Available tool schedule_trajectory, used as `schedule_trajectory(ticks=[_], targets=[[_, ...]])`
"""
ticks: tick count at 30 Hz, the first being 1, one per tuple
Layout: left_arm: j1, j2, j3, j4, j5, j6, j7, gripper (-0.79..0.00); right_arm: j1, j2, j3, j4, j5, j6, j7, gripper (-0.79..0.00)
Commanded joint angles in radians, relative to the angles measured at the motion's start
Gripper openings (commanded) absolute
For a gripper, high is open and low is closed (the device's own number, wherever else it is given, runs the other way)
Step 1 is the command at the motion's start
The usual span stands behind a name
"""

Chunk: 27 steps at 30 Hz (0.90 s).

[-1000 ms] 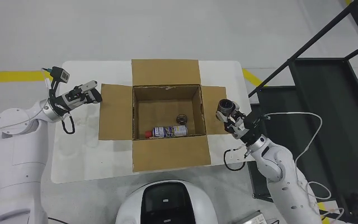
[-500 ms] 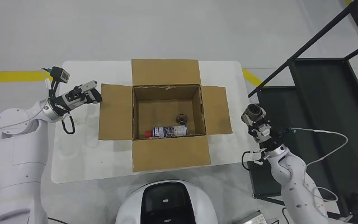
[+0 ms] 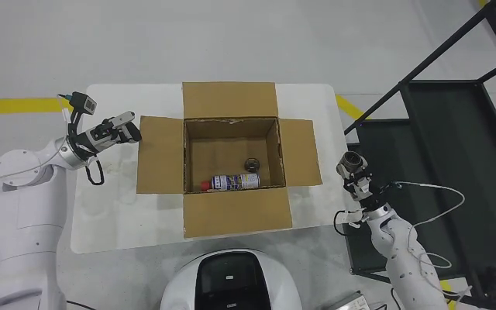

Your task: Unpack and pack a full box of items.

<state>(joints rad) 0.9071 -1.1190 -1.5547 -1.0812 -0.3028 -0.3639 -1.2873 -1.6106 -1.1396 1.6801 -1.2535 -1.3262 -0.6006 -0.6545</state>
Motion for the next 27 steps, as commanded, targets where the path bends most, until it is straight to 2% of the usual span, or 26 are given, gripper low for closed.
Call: schedule_trajectory(ticks=[1,4,6,7,10,14,19,27], targets=[[0.0,0.0,0.0,0.0,0.0,0.0,0.0,0.0,0.0,0.0,0.0,0.0,0.0,0.0,0.0,-0.785],[0.0,0.0,0.0,0.0,0.0,0.0,0.0,0.0,0.001,0.0,0.0,0.001,0.002,0.004,0.004,-0.785],[0.0,0.0,0.0,0.0,0.0,0.0,0.0,0.0,0.021,-0.003,-0.013,0.015,0.01,0.028,0.049,-0.785],[0.0,0.0,0.0,0.0,0.0,0.0,0.0,0.0,0.038,-0.005,-0.029,0.032,0.025,0.008,0.065,-0.785],[0.0,0.0,0.0,0.0,0.0,0.0,0.0,0.0,0.115,-0.011,-0.071,0.119,0.033,-0.005,0.097,-0.785],[0.0,0.0,0.0,0.0,0.0,0.0,0.0,0.0,0.282,-0.029,-0.146,0.359,0.069,-0.017,0.127,-0.785],[0.0,0.0,0.0,0.0,0.0,0.0,0.0,0.0,0.427,-0.049,-0.209,0.583,0.057,-0.003,0.058,-0.785],[0.0,0.0,0.0,0.0,0.0,0.0,0.0,0.0,0.572,-0.067,-0.268,0.808,0.005,0.043,-0.045,-0.785]])
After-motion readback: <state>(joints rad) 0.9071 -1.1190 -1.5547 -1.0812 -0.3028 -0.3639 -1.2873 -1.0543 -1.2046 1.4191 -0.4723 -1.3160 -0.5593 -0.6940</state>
